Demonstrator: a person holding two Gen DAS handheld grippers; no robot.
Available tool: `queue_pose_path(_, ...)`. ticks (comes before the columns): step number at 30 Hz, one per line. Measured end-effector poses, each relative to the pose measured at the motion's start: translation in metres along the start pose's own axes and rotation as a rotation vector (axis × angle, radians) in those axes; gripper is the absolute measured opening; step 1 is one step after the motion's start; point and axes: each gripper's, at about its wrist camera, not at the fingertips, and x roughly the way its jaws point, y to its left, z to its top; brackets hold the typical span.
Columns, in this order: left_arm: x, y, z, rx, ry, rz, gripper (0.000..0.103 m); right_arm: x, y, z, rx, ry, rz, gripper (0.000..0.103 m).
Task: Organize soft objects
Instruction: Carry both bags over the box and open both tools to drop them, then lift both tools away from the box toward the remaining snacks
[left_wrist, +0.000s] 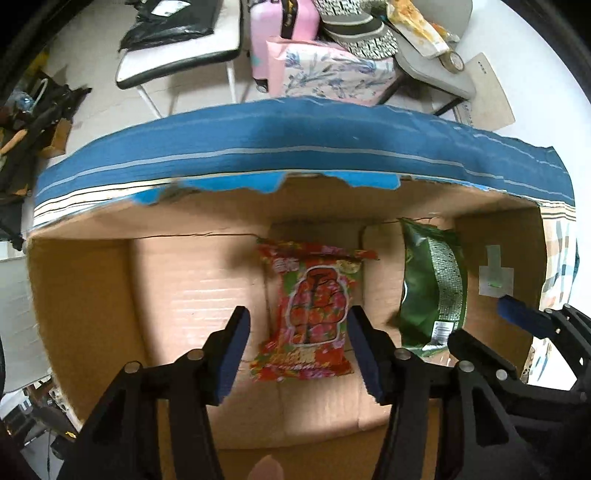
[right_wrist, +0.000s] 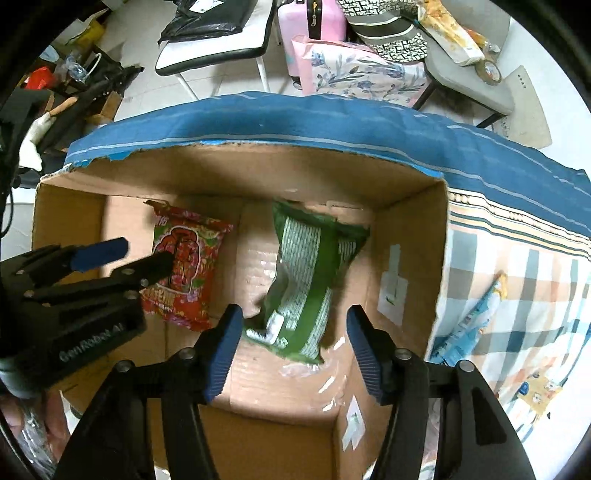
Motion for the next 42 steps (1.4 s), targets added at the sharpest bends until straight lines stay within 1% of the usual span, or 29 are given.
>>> queue_pose_path(1,-0.004,0.002,-0.003,-0.003,-0.012,0.011,0.061,0.0,-0.001,-0.002,-0.002,-0.005,0.0,0.073)
queue_pose_path(2,-0.006,0.005,-0.004,-0.007,-0.021,0.015,0.068,-0.001,-0.001,-0.004,-0.003,-0.009,-0.003,0.075)
queue_pose_path(3,-0.011,0.008,-0.009,-0.016,-0.034,0.024,0.072,-0.003,0.001,-0.008,-0.005,-0.01,-0.019,0.078)
queue_pose_path(4,-0.014,0.009,-0.012,-0.023,-0.046,0.034,0.08,-0.005,0.002,-0.012,-0.005,-0.015,-0.024,0.085)
queue_pose_path(5,-0.017,0.01,-0.016,-0.03,-0.057,0.041,0.087,-0.007,0.003,-0.017,-0.005,-0.019,-0.021,0.09)
queue_pose_path(6,-0.022,0.012,-0.022,-0.038,-0.074,0.049,0.09,-0.008,0.003,-0.02,-0.004,-0.02,-0.019,0.097)
queue_pose_path(7,-0.026,0.012,-0.027,-0.041,-0.088,0.054,0.092,-0.011,0.004,-0.026,0.001,-0.027,-0.017,0.101)
queue_pose_path(9,-0.034,0.013,-0.038,-0.043,-0.121,0.078,0.094,-0.016,0.006,-0.036,0.007,-0.047,-0.017,0.103)
queue_pose_path(11,-0.042,0.015,-0.05,-0.048,-0.15,0.093,0.099,-0.023,0.01,-0.049,0.01,-0.077,-0.042,0.103)
queue_pose_path(19,-0.073,0.013,-0.099,-0.061,-0.246,0.118,0.1,-0.053,0.019,-0.094,0.023,-0.159,-0.039,0.103)
queue_pose_path(25,-0.099,0.011,-0.139,-0.075,-0.293,0.133,0.1,-0.082,0.021,-0.132,0.035,-0.233,-0.03,0.103)
queue_pose_path(30,-0.124,0.003,-0.167,-0.084,-0.333,0.137,0.1,-0.103,0.022,-0.158,0.018,-0.271,-0.002,0.103)
queue_pose_path(33,-0.14,-0.006,-0.179,-0.091,-0.354,0.147,0.1,-0.115,0.019,-0.172,0.012,-0.293,0.032,0.103)
queue_pose_path(35,-0.15,-0.016,-0.185,-0.092,-0.376,0.146,0.1,-0.123,0.011,-0.18,0.019,-0.306,0.074,0.103)
queue_pose_path(37,-0.161,-0.03,-0.188,-0.083,-0.397,0.146,0.1,-0.133,-0.006,-0.191,0.04,-0.334,0.12,0.103)
queue_pose_path(38,-0.166,-0.043,-0.188,-0.068,-0.408,0.144,0.1,-0.137,-0.012,-0.194,0.05,-0.345,0.129,0.103)
queue_pose_path(41,-0.175,-0.081,-0.186,-0.022,-0.434,0.135,0.1,-0.15,-0.057,-0.212,0.12,-0.392,0.156,0.103)
queue_pose_path(42,-0.174,-0.102,-0.183,0.008,-0.435,0.125,0.1,-0.153,-0.075,-0.217,0.146,-0.396,0.161,0.103)
